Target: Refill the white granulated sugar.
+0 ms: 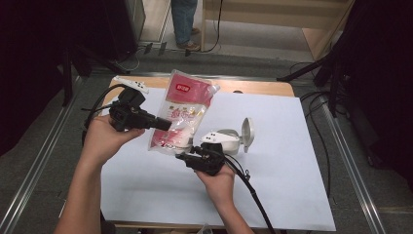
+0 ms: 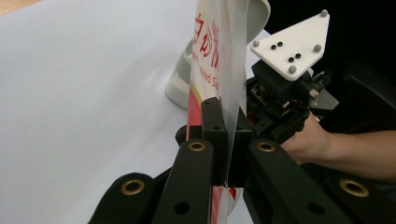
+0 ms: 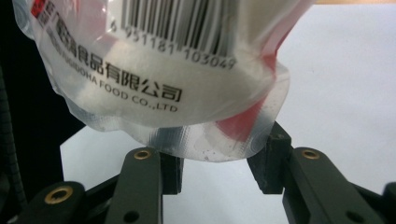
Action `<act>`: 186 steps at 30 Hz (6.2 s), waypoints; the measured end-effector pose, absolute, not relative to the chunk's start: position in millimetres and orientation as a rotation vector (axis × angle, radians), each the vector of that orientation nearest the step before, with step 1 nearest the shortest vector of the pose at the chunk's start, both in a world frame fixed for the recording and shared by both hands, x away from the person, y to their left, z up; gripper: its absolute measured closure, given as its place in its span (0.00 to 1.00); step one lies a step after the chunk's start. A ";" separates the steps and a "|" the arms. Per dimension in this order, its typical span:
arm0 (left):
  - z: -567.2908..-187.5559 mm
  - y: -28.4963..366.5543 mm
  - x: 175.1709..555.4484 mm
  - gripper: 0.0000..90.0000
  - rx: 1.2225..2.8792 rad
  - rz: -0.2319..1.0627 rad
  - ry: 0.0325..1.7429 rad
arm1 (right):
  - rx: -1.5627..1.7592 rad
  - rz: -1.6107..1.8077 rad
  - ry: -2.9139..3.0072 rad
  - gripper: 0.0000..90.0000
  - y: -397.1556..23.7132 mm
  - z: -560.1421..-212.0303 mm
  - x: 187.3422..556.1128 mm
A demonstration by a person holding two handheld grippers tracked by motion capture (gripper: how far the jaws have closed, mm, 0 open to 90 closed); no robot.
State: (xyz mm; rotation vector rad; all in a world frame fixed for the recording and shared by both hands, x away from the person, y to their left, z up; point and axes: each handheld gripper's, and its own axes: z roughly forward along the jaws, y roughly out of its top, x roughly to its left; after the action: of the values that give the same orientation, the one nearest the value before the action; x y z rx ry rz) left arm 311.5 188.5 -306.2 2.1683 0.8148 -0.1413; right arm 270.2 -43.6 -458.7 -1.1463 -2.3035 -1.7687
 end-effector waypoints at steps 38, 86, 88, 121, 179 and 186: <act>-331.3 225.8 337.0 1.00 2.008 -0.036 1.004 | -0.640 -1.587 -2.525 0.65 -73.6 -443.6 274.9; -417.7 219.7 380.4 1.00 1.966 0.097 1.136 | -0.747 -1.654 -2.510 0.59 -175.5 -446.0 269.0; -419.6 221.8 378.5 1.00 1.978 0.084 1.125 | -0.749 -1.653 -2.514 0.59 -176.9 -445.9 268.5; -441.3 259.5 351.2 0.95 1.982 0.011 1.056 | -0.804 -1.656 -2.606 0.58 -189.6 -446.9 264.7; -441.6 263.0 330.9 0.68 2.042 0.051 0.963 | -0.855 -1.646 -2.622 0.58 -192.6 -445.4 268.5; -438.4 266.2 325.4 0.57 2.034 0.080 0.928 | -0.874 -1.658 -2.617 0.57 -197.6 -440.9 270.7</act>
State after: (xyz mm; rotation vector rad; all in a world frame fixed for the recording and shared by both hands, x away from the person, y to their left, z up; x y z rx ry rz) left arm 325.4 266.2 -438.4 2.0344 0.9276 0.0805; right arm 270.7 -197.6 -440.9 -0.8743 -2.6175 -1.6583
